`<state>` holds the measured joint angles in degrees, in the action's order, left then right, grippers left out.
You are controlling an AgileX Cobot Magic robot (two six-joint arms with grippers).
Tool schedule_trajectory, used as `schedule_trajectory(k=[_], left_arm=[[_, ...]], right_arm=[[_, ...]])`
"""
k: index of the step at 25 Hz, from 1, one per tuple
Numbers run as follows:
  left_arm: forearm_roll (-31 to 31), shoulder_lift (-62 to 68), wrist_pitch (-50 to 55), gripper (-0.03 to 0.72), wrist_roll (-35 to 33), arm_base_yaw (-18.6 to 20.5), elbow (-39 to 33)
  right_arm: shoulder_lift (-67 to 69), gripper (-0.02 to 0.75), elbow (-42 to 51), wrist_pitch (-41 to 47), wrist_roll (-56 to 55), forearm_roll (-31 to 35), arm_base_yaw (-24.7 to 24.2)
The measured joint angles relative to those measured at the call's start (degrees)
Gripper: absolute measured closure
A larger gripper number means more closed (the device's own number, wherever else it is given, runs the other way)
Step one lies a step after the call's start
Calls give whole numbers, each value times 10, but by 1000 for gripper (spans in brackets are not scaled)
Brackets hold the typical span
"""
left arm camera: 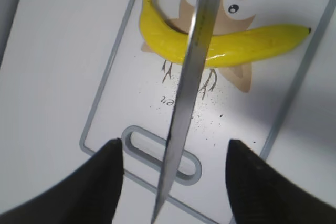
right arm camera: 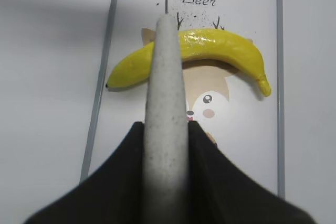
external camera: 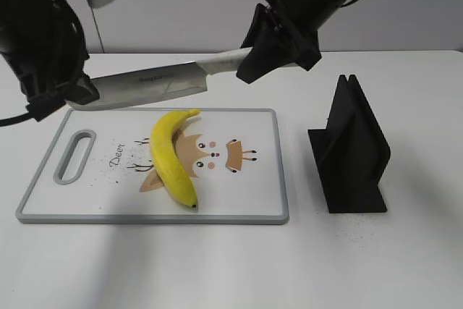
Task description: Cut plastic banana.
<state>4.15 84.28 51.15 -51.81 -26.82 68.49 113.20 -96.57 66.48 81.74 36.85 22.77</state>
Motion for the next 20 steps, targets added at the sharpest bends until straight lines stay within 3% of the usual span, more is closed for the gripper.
schedule_trajectory(k=[5, 9, 12, 16, 20], left_arm=[[-3, 74, 1, 109, -29, 0, 20], [-3, 101, 1, 167, -38, 0, 21], [-3, 105, -2, 290, -40, 0, 21], [-3, 109, -14, 611, -43, 0, 21], [-1, 111, -16, 691, -48, 0, 21]], right_arm=[[9, 555, 0, 0, 23, 17, 2], [9, 555, 0, 0, 27, 21, 2], [9, 555, 0, 0, 29, 22, 2], [9, 555, -1, -4, 33, 23, 2], [9, 553, -2, -10, 41, 15, 2]])
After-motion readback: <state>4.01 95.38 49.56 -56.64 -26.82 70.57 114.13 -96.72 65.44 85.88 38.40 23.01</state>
